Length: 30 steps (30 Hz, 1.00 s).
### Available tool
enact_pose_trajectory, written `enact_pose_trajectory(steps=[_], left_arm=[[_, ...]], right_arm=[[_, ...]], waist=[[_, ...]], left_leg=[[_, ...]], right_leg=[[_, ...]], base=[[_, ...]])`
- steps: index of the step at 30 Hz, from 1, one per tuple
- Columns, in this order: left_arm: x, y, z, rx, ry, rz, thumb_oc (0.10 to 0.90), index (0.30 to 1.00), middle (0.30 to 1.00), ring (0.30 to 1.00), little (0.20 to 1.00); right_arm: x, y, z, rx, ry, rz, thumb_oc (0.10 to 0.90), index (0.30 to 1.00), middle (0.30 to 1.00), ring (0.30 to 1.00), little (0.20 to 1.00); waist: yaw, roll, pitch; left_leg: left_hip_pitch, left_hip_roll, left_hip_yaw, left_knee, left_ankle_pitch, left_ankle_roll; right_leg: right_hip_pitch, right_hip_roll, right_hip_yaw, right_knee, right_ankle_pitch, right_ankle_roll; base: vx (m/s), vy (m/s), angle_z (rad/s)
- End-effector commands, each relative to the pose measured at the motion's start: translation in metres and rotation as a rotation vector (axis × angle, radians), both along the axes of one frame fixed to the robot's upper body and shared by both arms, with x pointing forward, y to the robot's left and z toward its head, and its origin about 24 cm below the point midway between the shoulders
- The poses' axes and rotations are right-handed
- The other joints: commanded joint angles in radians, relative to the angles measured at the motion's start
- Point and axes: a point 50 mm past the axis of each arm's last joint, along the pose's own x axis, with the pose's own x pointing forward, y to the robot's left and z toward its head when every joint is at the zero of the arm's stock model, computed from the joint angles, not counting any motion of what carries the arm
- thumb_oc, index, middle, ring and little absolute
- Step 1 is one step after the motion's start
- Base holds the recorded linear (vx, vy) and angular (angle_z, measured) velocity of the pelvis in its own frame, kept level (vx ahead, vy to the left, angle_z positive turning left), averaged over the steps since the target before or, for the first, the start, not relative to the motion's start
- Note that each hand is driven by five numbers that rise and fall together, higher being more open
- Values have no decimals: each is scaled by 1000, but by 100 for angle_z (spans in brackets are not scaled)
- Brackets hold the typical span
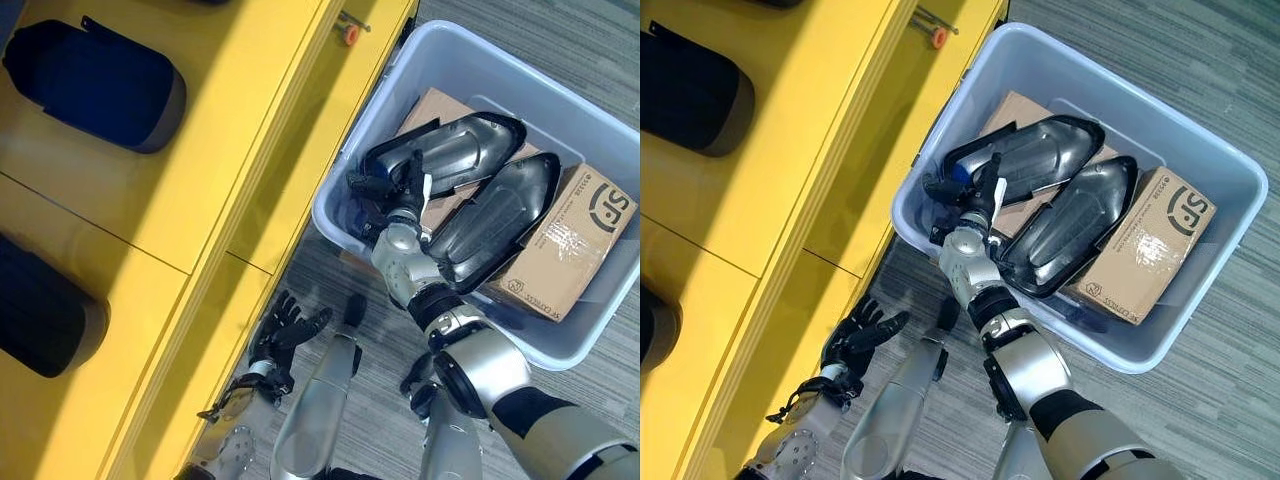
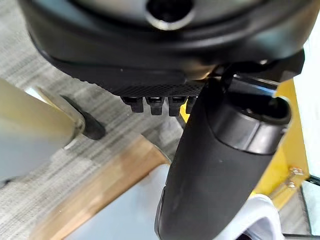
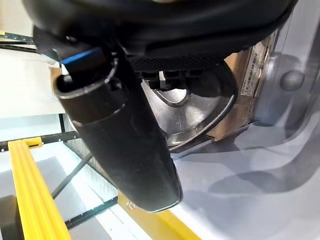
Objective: Move parts from the plastic box to the shelf.
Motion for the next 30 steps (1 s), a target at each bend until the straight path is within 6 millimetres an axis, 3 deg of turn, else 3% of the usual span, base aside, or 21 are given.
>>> enact_pose_trajectory(steps=[1, 8, 10, 14, 15, 17, 18, 19, 25, 30], left_arm=[[-1, -7, 18, -59, -102, 2, 900, 1000, 1000, 1000, 1000], [0, -8, 17, -67, -111, 20, 900, 1000, 1000, 1000, 1000], [1, -9, 18, -74, -124, 31, 900, 1000, 1000, 1000, 1000], [1, -9, 18, -75, -125, 35, 900, 1000, 1000, 1000, 1000], [3, -6, 20, -81, -141, 58, 900, 1000, 1000, 1000, 1000], [3, -7, 20, -83, -140, 59, 900, 1000, 1000, 1000, 1000], [4, -6, 19, -83, -141, 65, 900, 1000, 1000, 1000, 1000], [4, -6, 19, -83, -141, 65, 900, 1000, 1000, 1000, 1000], [3, -2, 22, -86, -156, 74, 900, 1000, 1000, 1000, 1000], [3, 0, 24, -83, -166, 70, 900, 1000, 1000, 1000, 1000]], right_arm=[[-1, -15, -29, -21, 119, -43, 900, 1000, 1000, 1000, 1000], [-8, -42, -62, -75, 210, -85, 900, 1000, 1000, 1000, 1000], [-12, -60, -75, -74, 241, -128, 900, 1000, 1000, 1000, 1000], [-13, -66, -79, -74, 247, -142, 900, 1000, 1000, 1000, 1000], [-15, -103, -79, -63, 232, -251, 900, 1000, 1000, 1000, 1000], [-15, -109, -78, -56, 226, -270, 900, 1000, 1000, 1000, 1000], [-15, -126, -72, -51, 206, -320, 900, 1000, 1000, 1000, 1000], [-15, -126, -72, -51, 206, -320, 900, 1000, 1000, 1000, 1000], [-12, -180, -42, -110, 152, -434, 900, 1000, 1000, 1000, 1000], [-13, -211, -24, -145, 142, -489, 900, 1000, 1000, 1000, 1000]], waist=[[13, 24, -12], [-7, 14, -12], [-17, 7, -12], [-21, 3, -12], [-44, -11, -12], [-45, -12, -12], [-50, -16, -12], [-50, -16, -12], [-59, -28, -12], [-61, -36, -12]], left_leg=[[-28, 36, -18, 55, -132, 10], [-23, 46, -13, 45, -131, 7], [-22, 51, -9, 40, -129, 5], [-20, 53, -8, 38, -129, 4], [-39, 57, -3, 27, -98, 6], [-39, 59, -2, 26, -98, 6], [-38, 61, -3, 23, -97, 5], [-38, 61, -3, 23, -97, 5], [-30, 67, -1, 11, -94, 2], [-23, 69, -2, 5, -93, 0]], right_leg=[[8, -61, 49, -106, 107, 38], [1, -57, 52, -108, 107, 39], [-2, -54, 54, -108, 108, 40], [-3, -54, 55, -109, 108, 40], [-23, -54, 48, -121, 130, 34], [-25, -53, 48, -120, 130, 34], [-26, -53, 49, -121, 128, 34], [-26, -53, 49, -121, 128, 34], [-23, -49, 48, -126, 129, 36], [-20, -48, 48, -129, 130, 38]], base=[[0, 0, 0], [0, 0, -1], [3, -7, -6], [-17, 3, -1], [-74, 13, -2], [-37, 6, 2], [0, 0, 0], [4, -26, -5], [0, 0, 0], [0, 0, 0]])
